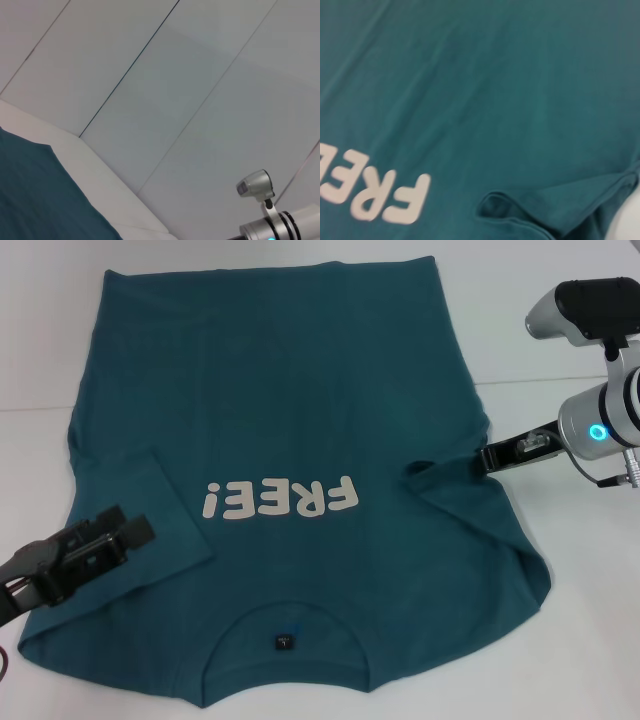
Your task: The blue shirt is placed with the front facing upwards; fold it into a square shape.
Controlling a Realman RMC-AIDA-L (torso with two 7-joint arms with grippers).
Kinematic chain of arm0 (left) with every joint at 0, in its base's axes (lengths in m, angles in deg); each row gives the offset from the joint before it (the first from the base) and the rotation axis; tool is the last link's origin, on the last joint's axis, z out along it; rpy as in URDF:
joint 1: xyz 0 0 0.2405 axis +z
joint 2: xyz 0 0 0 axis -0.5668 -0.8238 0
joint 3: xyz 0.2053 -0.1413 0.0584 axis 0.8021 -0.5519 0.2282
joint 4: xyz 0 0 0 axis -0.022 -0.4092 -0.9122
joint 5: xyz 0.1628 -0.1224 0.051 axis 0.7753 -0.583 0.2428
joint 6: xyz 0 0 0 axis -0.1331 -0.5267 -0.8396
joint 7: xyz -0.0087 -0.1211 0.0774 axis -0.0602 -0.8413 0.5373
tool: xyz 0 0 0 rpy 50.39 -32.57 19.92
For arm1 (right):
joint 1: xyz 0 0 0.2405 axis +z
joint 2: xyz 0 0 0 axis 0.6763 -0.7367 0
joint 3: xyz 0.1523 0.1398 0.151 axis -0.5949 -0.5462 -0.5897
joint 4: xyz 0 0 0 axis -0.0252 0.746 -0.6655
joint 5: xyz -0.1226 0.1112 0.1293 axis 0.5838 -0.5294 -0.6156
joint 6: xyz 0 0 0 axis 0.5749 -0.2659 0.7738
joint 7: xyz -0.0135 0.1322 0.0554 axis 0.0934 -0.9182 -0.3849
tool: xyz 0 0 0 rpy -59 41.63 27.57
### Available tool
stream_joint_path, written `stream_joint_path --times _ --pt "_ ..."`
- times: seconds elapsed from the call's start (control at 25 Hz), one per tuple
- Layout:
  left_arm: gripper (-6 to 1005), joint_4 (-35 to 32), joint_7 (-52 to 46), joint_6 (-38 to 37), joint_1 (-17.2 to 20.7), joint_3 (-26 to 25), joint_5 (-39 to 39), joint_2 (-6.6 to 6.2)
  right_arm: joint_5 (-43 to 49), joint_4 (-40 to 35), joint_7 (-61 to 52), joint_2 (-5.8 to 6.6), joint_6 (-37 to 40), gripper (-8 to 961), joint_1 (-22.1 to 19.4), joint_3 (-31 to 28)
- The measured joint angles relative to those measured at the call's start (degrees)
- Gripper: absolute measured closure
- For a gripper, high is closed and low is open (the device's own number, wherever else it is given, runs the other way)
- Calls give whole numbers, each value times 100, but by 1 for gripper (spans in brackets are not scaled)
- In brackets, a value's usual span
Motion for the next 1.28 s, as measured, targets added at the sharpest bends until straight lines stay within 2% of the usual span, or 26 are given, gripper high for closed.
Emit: stream_joint_path --times 0.16,0.36,0.64,1.0,1.12,1.28 --pt "111 0 0 3 8 0 0 0 -109 -442 3 -82 724 943 -41 -54" --pt "111 1 5 11 10 0 0 0 -231 -841 -36 -293 1414 935 -28 -10" --pt "111 9 8 13 18 -6 0 0 -194 -755 -38 -384 1361 915 45 7" --pt "111 28 4 13 27 -79 0 0 -333 -742 -112 -256 1261 890 -23 -68" --pt "111 28 3 12 17 -80 0 0 -325 -744 -140 -181 1091 750 -78 -76" --pt "111 27 2 12 17 -81 0 0 -301 -489 -274 22 846 573 -94 -89"
